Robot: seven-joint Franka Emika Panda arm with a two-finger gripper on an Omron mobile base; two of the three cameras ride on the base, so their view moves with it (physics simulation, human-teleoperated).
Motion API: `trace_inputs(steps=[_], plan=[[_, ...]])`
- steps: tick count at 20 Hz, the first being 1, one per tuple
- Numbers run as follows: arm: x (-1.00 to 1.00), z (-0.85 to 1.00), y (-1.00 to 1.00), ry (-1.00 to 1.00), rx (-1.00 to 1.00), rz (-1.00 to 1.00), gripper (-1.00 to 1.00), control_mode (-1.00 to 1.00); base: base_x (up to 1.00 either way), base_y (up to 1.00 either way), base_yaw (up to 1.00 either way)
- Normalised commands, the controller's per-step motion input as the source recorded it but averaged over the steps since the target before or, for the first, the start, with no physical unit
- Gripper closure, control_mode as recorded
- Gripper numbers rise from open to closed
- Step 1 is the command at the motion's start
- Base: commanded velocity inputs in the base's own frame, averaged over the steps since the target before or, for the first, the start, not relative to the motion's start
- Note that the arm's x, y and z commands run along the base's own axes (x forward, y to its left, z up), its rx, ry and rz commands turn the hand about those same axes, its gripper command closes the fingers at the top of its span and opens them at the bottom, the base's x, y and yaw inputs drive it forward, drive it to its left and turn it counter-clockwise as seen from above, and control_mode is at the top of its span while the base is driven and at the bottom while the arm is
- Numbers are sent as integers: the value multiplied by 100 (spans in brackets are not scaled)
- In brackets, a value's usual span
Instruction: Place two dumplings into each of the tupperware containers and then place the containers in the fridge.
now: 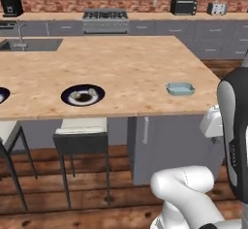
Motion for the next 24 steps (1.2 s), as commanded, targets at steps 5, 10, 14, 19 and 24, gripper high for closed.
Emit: trace_inputs(steps=[5,10,14,19,24], plan=[[0,0,0,0,0,0,-100,100,49,81,-53],[0,0,0,0,0,0,-100,100,81,50,-30],[0,0,0,0,0,0,-100,100,84,5,2],[0,0,0,0,0,0,-100,100,58,-18,7],[0,0,0,0,0,0,-100,100,45,-15,3]])
